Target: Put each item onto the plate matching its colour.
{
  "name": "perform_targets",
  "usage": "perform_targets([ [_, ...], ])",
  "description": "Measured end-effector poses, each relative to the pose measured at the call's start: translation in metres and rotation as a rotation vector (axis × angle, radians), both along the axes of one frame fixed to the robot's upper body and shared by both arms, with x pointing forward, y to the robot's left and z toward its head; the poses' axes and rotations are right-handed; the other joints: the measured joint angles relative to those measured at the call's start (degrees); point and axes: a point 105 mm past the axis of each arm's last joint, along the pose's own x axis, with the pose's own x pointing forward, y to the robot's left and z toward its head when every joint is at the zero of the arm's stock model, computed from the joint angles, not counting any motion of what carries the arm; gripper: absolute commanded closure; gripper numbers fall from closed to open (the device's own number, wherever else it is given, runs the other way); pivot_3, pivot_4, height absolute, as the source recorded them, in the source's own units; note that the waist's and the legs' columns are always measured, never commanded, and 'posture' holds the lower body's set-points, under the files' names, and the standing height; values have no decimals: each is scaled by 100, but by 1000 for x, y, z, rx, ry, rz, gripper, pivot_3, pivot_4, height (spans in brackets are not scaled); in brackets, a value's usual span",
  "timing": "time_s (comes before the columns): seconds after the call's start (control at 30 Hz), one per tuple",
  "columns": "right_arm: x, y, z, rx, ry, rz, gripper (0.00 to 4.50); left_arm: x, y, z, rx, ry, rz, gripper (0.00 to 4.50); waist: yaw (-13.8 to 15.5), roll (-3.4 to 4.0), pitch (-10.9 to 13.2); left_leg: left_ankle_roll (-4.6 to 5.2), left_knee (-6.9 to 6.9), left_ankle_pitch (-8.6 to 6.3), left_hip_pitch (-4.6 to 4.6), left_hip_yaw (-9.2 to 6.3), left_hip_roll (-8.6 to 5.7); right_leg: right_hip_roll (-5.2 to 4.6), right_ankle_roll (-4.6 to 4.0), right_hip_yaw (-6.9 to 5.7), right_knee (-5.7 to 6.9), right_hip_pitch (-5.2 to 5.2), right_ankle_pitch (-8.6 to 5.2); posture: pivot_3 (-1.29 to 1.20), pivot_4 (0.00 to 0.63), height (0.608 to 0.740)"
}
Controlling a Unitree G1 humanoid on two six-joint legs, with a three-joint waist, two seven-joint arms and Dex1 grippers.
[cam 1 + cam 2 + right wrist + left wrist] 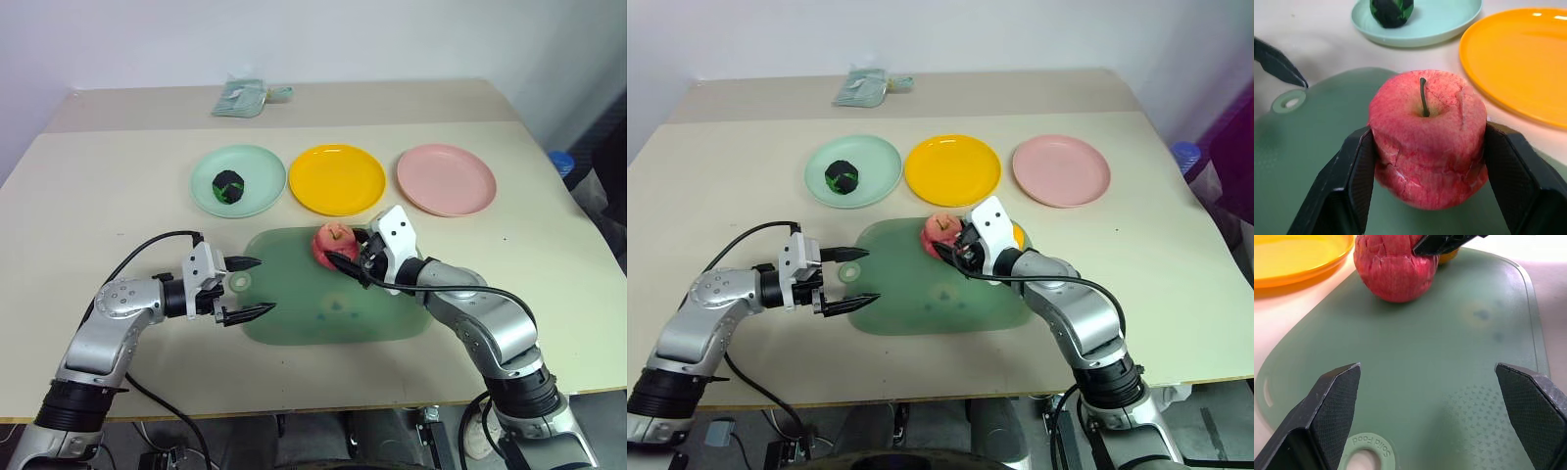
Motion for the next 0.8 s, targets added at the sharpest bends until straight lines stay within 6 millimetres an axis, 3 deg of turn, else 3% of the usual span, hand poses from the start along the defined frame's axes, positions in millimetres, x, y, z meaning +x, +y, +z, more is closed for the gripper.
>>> perform_targets([
  [0.13, 26, -31, 46, 35, -138, -155, 1868, -2, -1, -5, -18, 7, 7, 0, 4, 2, 1, 0, 0, 0, 0, -1, 0, 0, 0, 0, 0, 0, 0, 0, 150, 740],
  [0.2, 40, -53, 59, 20, -172, -262, 1868, -3, -4, -6, -30, 8, 10, 0, 20, 1, 0, 0, 0, 0, 0, -1, -1, -1, 0, -1, -2, 2, 0, 0, 150, 740],
  [0.27, 62, -91, 56, -1, -147, -437, 1868, -2, -7, -6, -46, 5, 15, 0, 33, 1, 1, 0, 0, 0, 0, 2, -4, -6, 0, -1, -3, 2, 0, 0, 150, 740],
  [0.37, 79, -143, 37, -32, -73, -635, 1868, -3, -8, -7, -52, 5, 21, 0, 26, 4, 2, 2, -5, -1, -1, 9, -5, -5, 0, 4, -2, -5, 0, 0, 150, 740],
  [0.47, 91, -164, 24, -11, -37, -701, 420, -3, -12, -5, -64, -2, 17, 0, -42, 11, 5, 2, -10, -1, -1, 21, -2, 2, -1, 14, 1, -14, 0, 0, 150, 740],
  [0.5, 94, -168, 24, -2, -46, -706, 20, -4, -13, -4, -64, -6, 14, 0, -61, 12, 5, 2, -13, -1, -1, 22, -1, 4, -1, 16, 4, -18, 1, 0, 150, 740],
  [0.67, 88, -160, 44, 7, -157, -603, 20, -8, -17, -1, -64, -14, 12, 0, -77, 16, 5, 2, -20, -1, -3, 20, 6, 2, -2, 17, 5, -22, 1, 0, 150, 740],
  [0.8, 41, -114, 42, 1, -181, -255, 20, -9, -17, 0, -58, -3, 17, 0, 3, 16, 5, 3, -19, -2, -4, 13, 5, 1, -1, 15, -3, -15, 1, 0, 150, 740],
])
